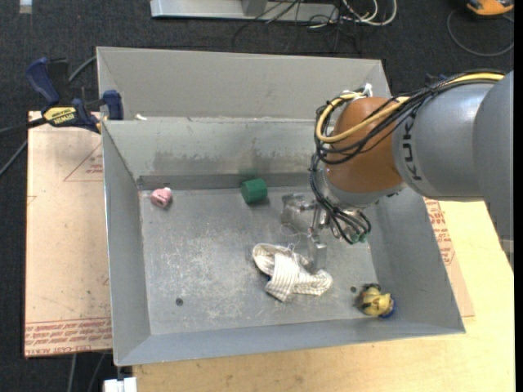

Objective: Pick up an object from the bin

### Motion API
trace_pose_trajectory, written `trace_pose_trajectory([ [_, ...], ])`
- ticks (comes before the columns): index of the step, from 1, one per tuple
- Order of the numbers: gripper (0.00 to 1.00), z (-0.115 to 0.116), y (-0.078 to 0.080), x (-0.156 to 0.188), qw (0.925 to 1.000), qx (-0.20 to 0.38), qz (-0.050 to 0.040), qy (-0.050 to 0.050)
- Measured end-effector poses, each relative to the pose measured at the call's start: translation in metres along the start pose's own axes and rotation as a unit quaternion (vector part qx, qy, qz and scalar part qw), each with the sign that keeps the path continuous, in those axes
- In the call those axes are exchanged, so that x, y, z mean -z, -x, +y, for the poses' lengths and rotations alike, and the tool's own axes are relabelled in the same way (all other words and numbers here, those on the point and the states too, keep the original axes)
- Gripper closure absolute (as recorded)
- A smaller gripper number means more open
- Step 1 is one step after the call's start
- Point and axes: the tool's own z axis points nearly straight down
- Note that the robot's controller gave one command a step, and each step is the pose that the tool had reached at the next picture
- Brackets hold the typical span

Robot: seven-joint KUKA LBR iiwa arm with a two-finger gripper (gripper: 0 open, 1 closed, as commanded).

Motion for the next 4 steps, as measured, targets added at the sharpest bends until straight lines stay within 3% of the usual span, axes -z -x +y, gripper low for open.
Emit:
trace_pose_trajectory([
  [1,0.00,0.005,-0.050,-0.001,0.9915,0.130,0.0003,0.001],
  [2,1.00,0.028,-0.043,-0.003,0.9740,0.226,-0.0019,0.000],
  [3,1.00,0.028,-0.043,-0.003,0.9740,0.226,-0.0020,0.000],
  [4,1.00,0.030,-0.066,0.121,0.9739,0.227,-0.0035,0.000],
])
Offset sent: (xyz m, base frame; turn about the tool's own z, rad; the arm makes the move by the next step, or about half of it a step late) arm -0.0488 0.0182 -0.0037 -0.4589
